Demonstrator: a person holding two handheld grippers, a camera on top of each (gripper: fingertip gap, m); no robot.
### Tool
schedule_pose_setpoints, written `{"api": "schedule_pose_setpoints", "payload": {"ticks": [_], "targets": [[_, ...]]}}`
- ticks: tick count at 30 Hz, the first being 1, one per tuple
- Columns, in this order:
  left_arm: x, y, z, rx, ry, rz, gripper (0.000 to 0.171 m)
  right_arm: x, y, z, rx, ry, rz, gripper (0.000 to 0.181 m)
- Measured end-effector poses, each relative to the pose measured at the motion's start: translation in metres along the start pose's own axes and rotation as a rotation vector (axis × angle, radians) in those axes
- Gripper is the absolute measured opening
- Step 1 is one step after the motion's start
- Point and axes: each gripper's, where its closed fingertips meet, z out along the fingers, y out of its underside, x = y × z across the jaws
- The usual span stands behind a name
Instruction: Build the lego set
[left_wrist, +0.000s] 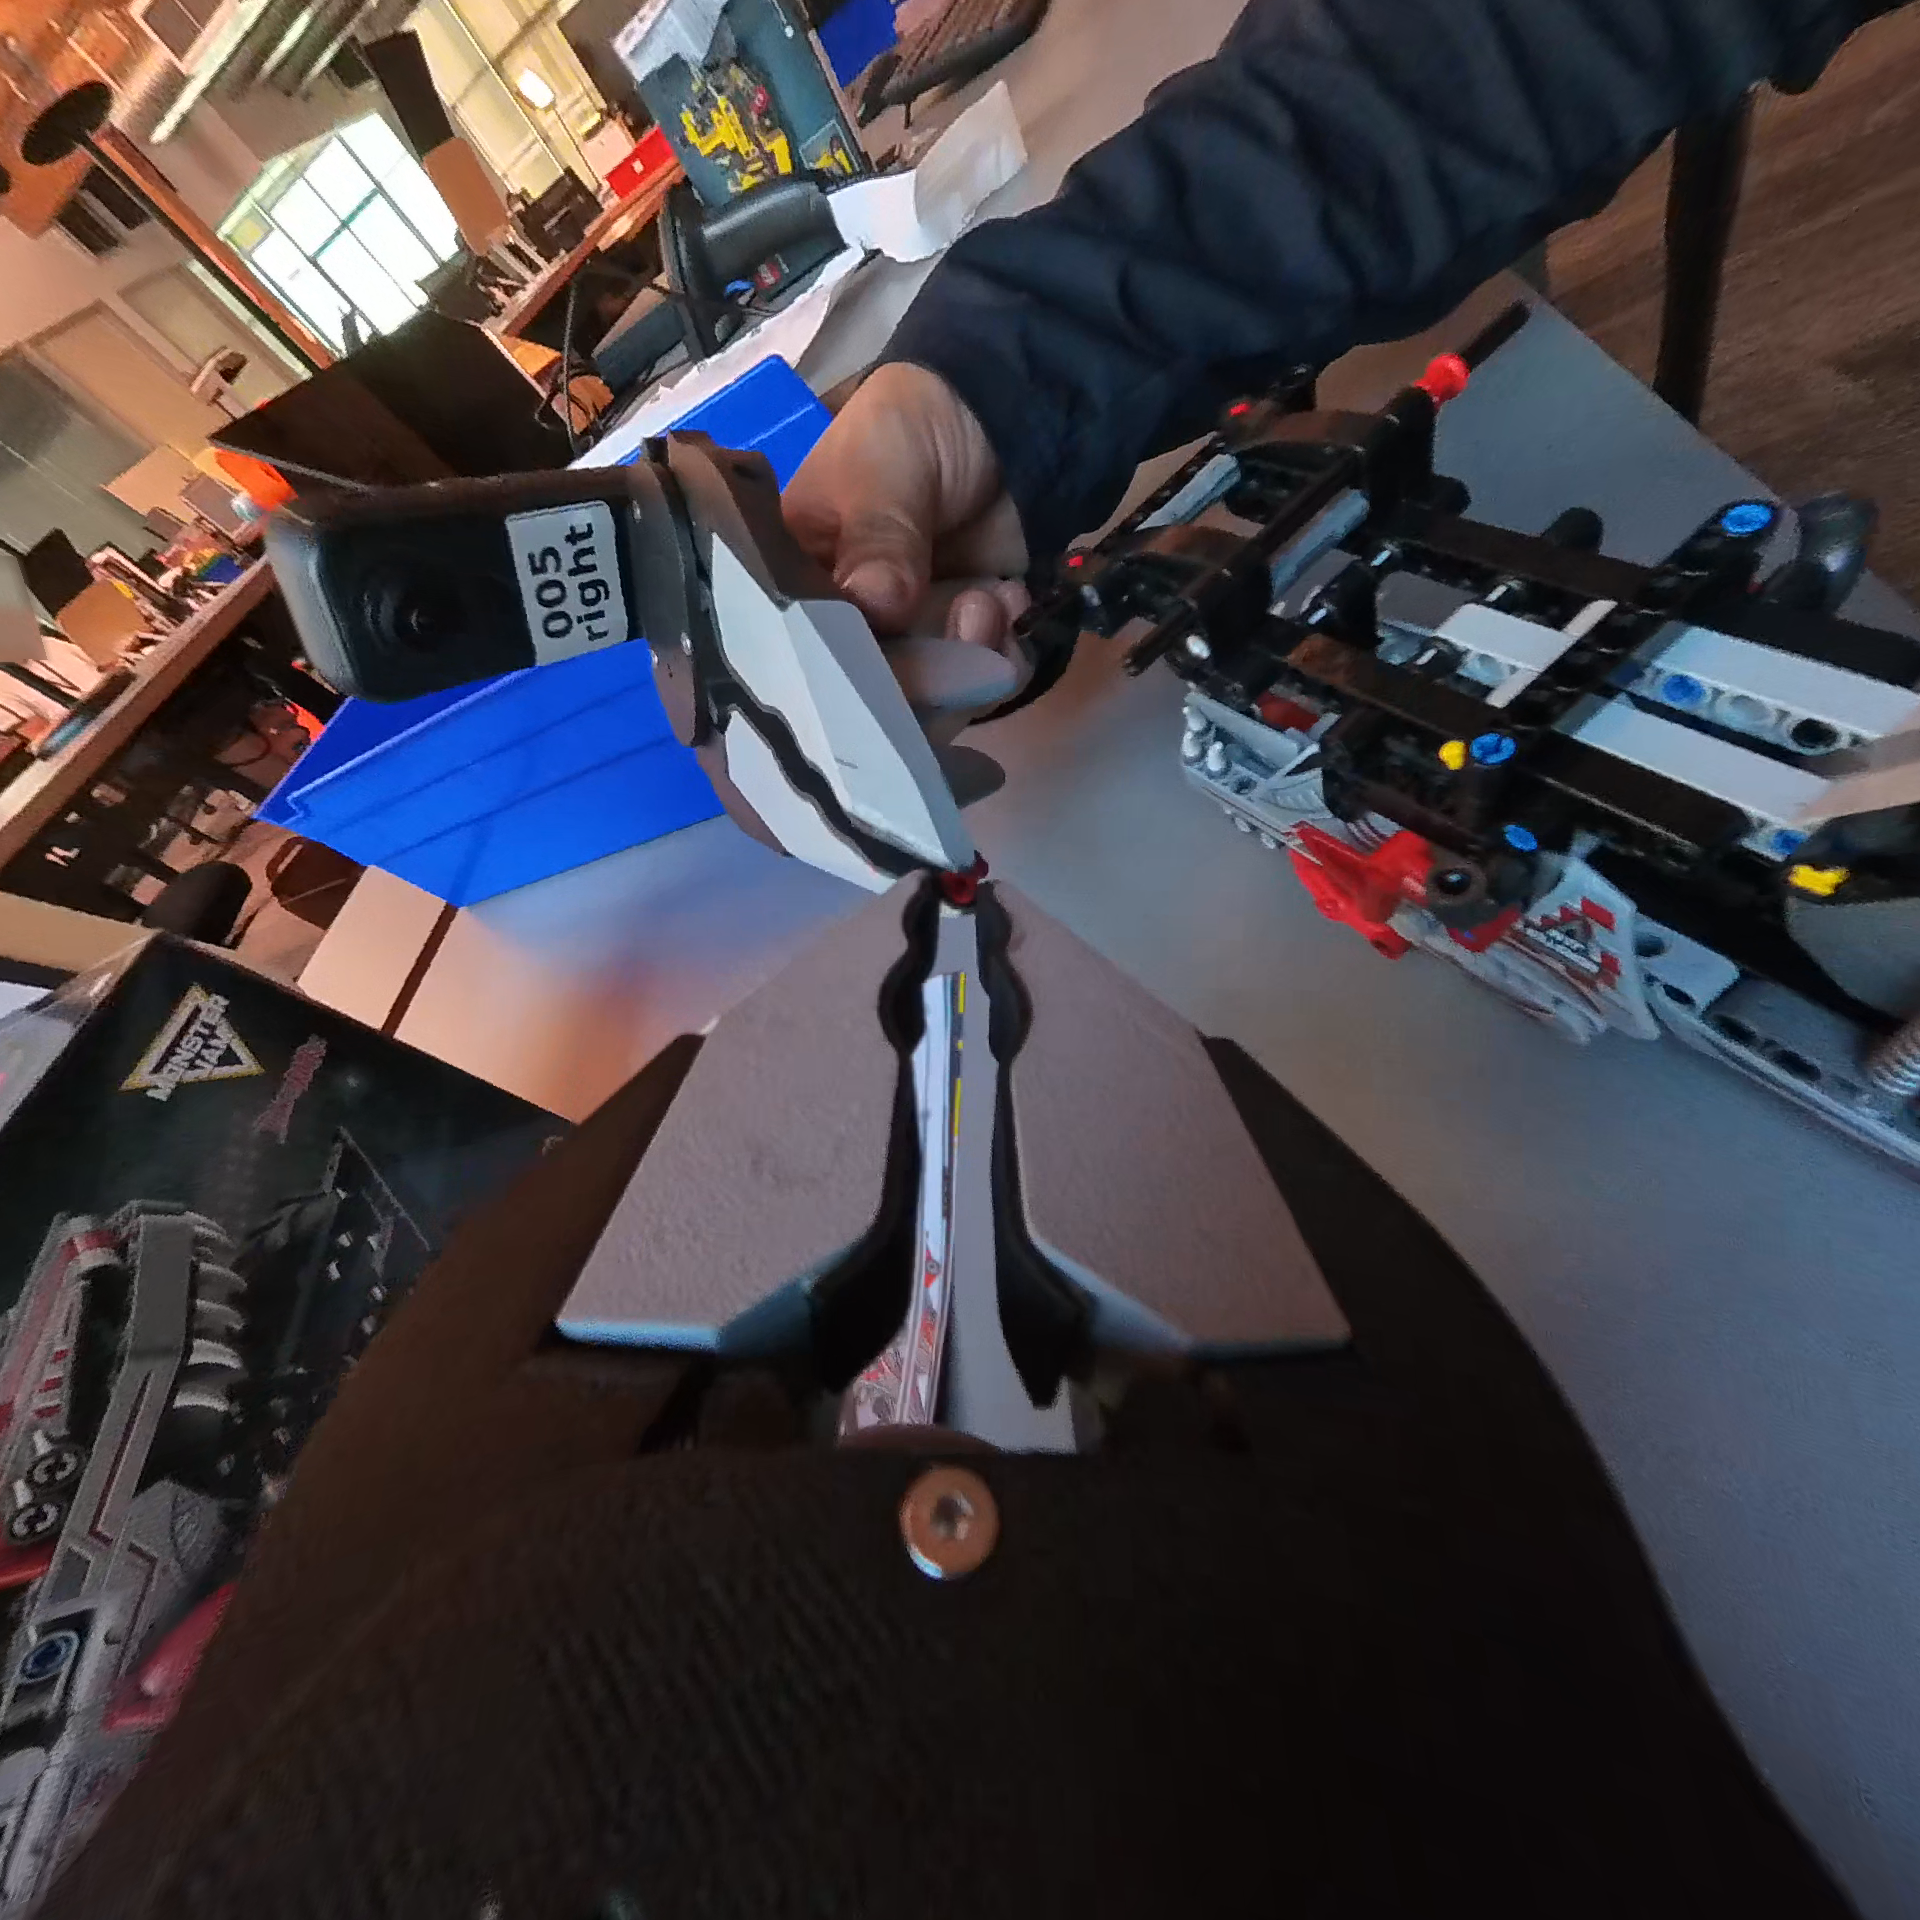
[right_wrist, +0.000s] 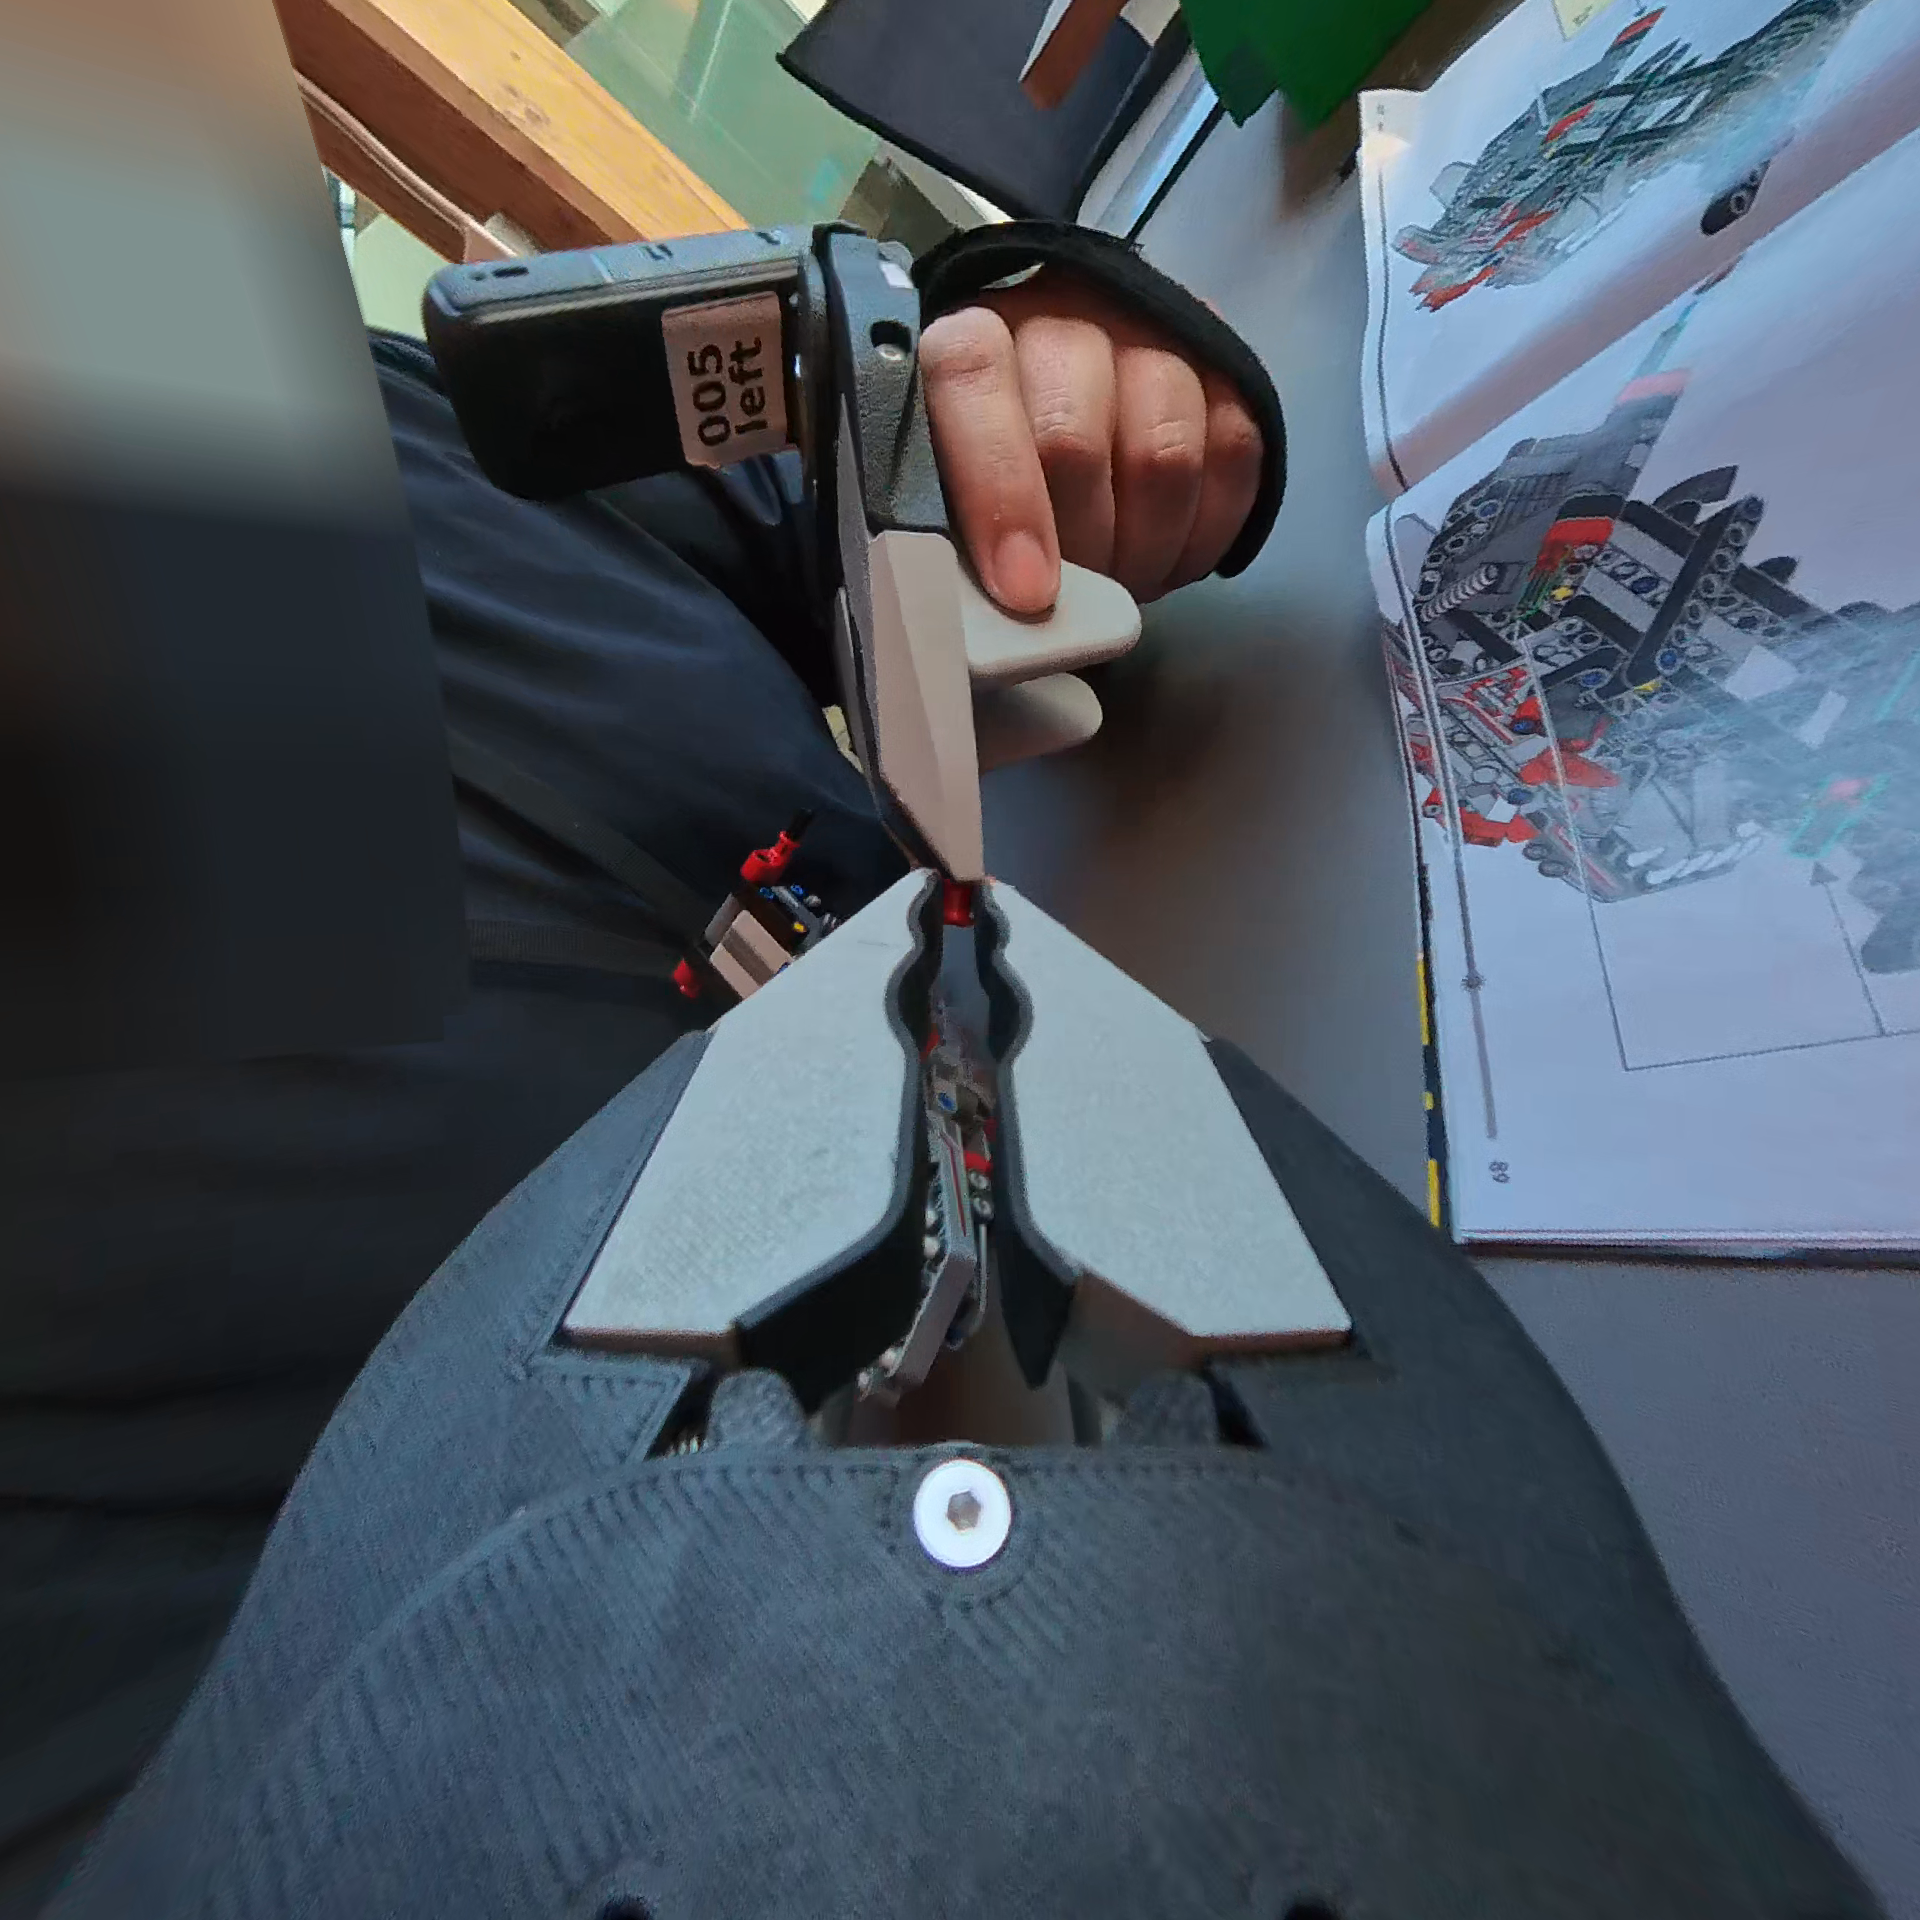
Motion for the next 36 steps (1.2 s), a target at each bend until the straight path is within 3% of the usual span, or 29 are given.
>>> {"api": "schedule_pose_setpoints", "payload": {"ticks": [3,6,12,20,29,31,36], "targets": [[-0.005,0.01,0.003,-0.054,0.008,-0.103,0.003,0.011,0.0,-0.002,-0.007,0.08,0.002,0.001],[-0.001,0.008,0.003,-0.015,0.056,-0.188,0.004,0.011,0.001,-0.001,-0.026,0.081,0.001,0.001],[-0.001,0.014,0.001,-0.031,0.066,-0.167,0.003,0.016,0.0,0.002,-0.042,0.063,0.029,0.001],[-0.026,0.013,-0.01,0.051,-0.037,-0.31,0.0,0.015,-0.018,-0.008,0.082,0.1,-0.02,0.0],[-0.034,0.032,-0.007,-0.013,-0.078,-0.358,0.0,0.032,-0.014,-0.012,0.098,0.161,-0.006,0.001],[-0.041,0.031,-0.008,0.001,-0.105,-0.381,0.0,0.032,-0.017,-0.008,0.099,0.163,-0.007,0.011],[-0.05,0.026,-0.009,0.027,-0.178,-0.387,0.0,0.027,-0.032,-0.01,0.189,0.108,-0.003,0.007]]}}
